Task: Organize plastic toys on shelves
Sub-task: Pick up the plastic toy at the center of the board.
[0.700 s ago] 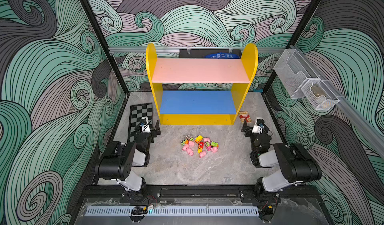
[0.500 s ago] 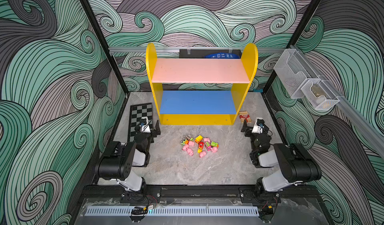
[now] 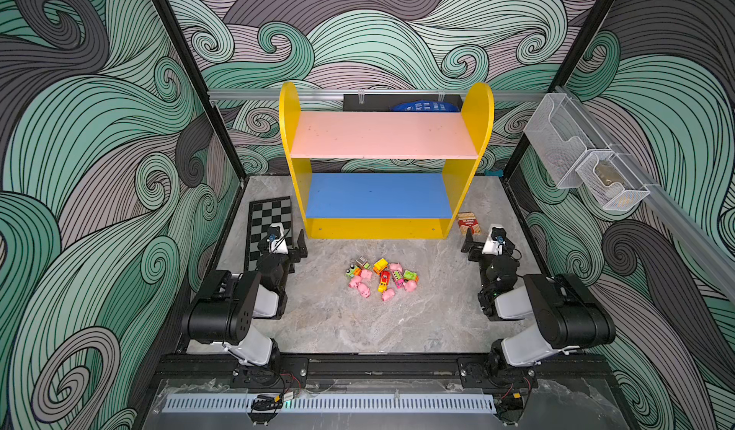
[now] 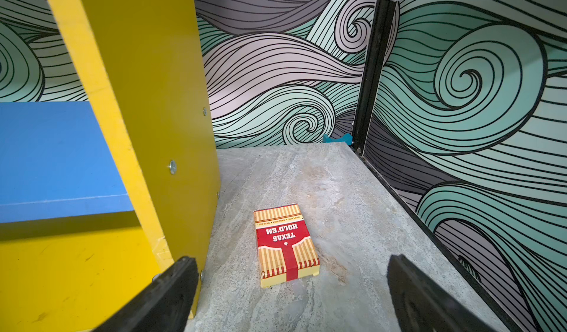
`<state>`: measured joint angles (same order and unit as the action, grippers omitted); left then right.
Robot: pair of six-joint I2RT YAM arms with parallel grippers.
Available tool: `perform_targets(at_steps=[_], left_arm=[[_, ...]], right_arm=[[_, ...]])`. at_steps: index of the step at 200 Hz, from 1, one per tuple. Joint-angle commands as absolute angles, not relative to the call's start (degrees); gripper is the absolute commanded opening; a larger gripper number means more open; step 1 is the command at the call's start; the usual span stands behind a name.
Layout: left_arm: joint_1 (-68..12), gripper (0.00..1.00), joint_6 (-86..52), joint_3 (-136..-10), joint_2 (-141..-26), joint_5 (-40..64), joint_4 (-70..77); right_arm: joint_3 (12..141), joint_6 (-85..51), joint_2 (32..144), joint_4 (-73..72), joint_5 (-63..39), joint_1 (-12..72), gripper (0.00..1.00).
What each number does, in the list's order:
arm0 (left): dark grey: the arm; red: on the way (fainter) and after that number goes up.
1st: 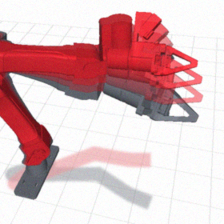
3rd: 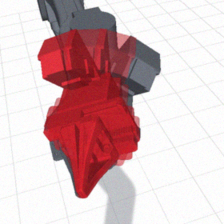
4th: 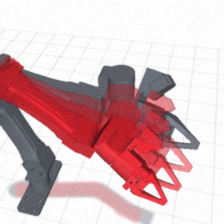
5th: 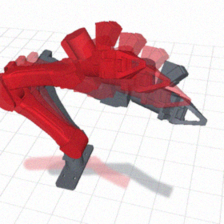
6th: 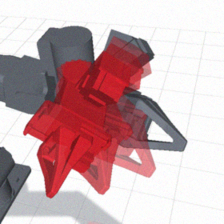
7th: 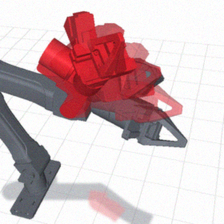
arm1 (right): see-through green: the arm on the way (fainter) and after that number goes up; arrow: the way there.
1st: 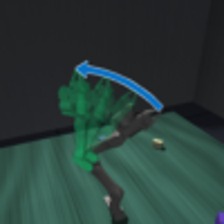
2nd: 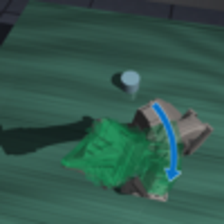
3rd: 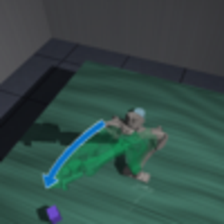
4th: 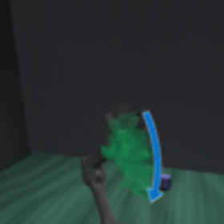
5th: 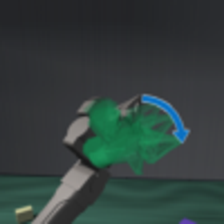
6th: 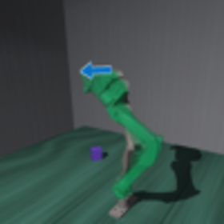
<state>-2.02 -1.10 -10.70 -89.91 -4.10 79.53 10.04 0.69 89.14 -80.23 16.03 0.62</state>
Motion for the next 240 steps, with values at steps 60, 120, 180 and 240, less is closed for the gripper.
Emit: perform_targets(at_steps=[60, 120, 180, 240], left_arm=[[-1.92, 0.99, -2.81, -9.24, -83.34, -7.82, 78.32], [-2.58, 0.99, -20.77, -19.86, -65.24, -10.08, 40.64], [-12.84, 0.86, -32.07, -24.76, -63.67, 11.1, 22.58], [-27.2, 0.54, -38.82, -23.97, -66.4, 19.52, 14.58]], right_arm=[[12.04, -1.8, 80.33, -70.75, 21.47, 0.44, 1.0], [25.52, -14.59, 67.24, -31.88, 18.3, 0.96, 1.0], [24.59, -20.41, 59.99, -19.88, 2.36, 5.07, 1.0], [23.23, -22.23, 60.03, -13.02, -7.69, 9.47, 1.0]])
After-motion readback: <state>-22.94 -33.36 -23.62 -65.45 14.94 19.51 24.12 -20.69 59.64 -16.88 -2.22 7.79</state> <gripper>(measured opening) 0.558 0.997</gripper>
